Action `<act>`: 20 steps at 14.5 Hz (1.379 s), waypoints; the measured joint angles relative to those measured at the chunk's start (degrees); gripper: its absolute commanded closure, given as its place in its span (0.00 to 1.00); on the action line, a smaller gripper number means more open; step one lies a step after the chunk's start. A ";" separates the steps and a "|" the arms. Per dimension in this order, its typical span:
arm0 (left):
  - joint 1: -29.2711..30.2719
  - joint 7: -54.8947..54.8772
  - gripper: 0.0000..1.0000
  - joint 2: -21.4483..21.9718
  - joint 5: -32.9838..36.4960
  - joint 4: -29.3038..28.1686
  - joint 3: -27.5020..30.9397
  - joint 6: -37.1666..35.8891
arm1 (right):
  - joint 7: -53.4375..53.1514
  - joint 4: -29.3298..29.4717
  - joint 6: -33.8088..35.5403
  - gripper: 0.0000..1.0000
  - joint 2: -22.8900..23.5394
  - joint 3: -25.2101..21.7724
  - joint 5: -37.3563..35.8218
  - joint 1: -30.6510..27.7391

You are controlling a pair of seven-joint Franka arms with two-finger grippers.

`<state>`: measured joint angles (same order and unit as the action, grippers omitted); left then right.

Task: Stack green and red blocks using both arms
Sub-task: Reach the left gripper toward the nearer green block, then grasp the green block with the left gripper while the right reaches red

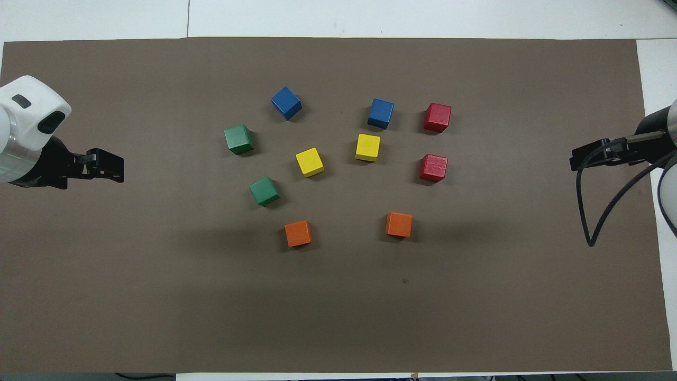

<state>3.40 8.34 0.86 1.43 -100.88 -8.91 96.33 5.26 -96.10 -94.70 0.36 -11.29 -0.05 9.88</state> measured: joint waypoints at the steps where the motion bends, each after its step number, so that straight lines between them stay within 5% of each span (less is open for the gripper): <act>1: 0.00 0.00 0.00 0.00 0.00 0.00 0.00 0.00 | 0.00 0.00 0.00 0.00 0.00 0.00 0.00 0.00; 8: -0.06 1.23 0.00 -0.05 -0.12 -0.28 -0.21 0.92 | 0.00 0.00 0.00 0.00 0.00 0.00 0.00 0.00; 12: -1.11 8.17 0.00 -1.02 -1.31 -2.80 -0.91 7.72 | 0.00 0.00 0.00 0.00 0.00 0.00 0.00 0.00; 20: -13.78 31.09 0.00 -11.48 -1.87 -7.38 -1.18 23.97 | -4.20 -2.29 -3.60 0.00 -0.01 0.31 0.01 0.86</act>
<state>-10.37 39.43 -10.62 -0.44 -108.26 -10.10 120.30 1.06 -98.39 -98.30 0.35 -10.98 -0.04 10.74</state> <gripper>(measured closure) 0.000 0.000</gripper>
